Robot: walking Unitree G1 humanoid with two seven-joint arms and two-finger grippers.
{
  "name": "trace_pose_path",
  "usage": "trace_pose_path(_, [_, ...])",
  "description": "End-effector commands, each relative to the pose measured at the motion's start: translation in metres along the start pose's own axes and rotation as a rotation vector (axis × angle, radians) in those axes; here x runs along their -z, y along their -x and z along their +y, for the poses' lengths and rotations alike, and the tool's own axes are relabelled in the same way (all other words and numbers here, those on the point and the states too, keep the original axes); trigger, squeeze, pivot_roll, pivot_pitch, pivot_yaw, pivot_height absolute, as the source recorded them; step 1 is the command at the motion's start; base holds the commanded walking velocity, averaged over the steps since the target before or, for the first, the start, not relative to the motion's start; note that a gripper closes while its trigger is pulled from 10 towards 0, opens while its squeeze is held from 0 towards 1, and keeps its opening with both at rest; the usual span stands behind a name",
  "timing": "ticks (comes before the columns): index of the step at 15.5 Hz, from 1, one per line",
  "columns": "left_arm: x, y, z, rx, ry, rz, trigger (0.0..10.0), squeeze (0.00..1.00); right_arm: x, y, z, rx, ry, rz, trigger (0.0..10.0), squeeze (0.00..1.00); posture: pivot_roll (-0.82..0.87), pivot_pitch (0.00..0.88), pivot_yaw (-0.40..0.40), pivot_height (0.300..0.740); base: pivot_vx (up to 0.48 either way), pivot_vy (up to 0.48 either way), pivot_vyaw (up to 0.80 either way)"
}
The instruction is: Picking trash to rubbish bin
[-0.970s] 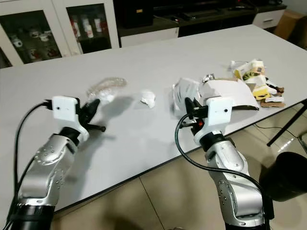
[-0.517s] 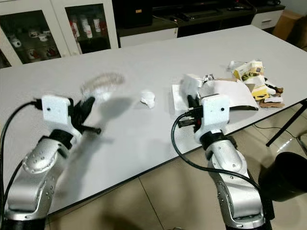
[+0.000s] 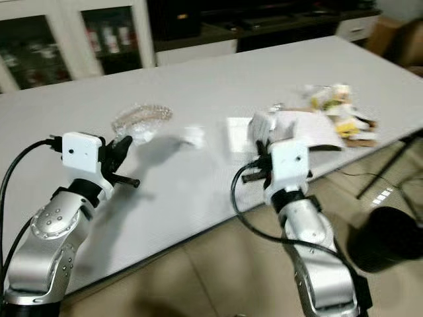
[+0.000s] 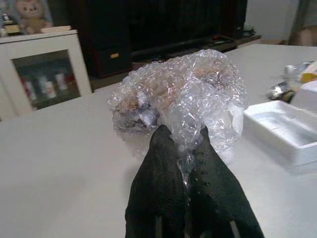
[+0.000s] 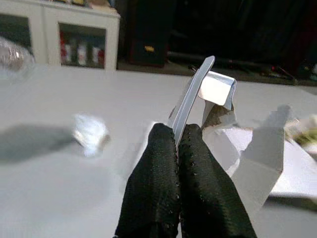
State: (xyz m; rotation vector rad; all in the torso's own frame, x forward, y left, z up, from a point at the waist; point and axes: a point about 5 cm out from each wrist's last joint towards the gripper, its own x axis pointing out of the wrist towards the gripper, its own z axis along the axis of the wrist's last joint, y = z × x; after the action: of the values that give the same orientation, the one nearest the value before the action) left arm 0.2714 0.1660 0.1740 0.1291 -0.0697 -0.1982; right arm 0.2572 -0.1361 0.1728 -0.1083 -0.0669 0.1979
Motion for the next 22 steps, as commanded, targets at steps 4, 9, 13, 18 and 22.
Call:
trace_pose_path(4, [-0.004, -0.001, -0.006, 0.015, -0.011, -0.007, 10.0, 0.00, -0.004, 0.004, 0.000, 0.015, 0.009, -0.008, 10.0, 0.00, -0.08, 0.000, -0.029, 0.740, 0.000, -0.443, -0.53])
trace_pose_path(9, [-0.002, -0.004, -0.009, 0.025, -0.015, 0.000, 10.0, 0.00, 0.001, 0.011, 0.003, 0.017, 0.002, 0.021, 10.0, 0.00, -0.09, 0.000, -0.025, 0.740, 0.000, -0.447, -0.55])
trace_pose_path(13, [0.001, -0.003, -0.012, 0.038, -0.015, 0.011, 10.0, 0.00, 0.010, 0.016, 0.007, 0.013, 0.002, 0.058, 10.0, 0.00, -0.10, 0.000, -0.022, 0.740, 0.000, -0.448, -0.23])
trace_pose_path(18, [0.002, -0.002, -0.014, 0.046, -0.021, 0.012, 10.0, 0.00, 0.049, 0.031, 0.014, 0.014, 0.004, 0.219, 10.0, 0.00, -0.10, 0.000, -0.023, 0.740, 0.000, -0.448, 0.00])
trace_pose_path(22, [0.013, 0.000, -0.013, 0.062, 0.002, 0.095, 10.0, 0.00, 0.067, 0.038, 0.011, 0.046, -0.025, 0.282, 10.0, 0.00, -0.09, 0.000, -0.020, 0.740, 0.000, -0.098, 0.00])
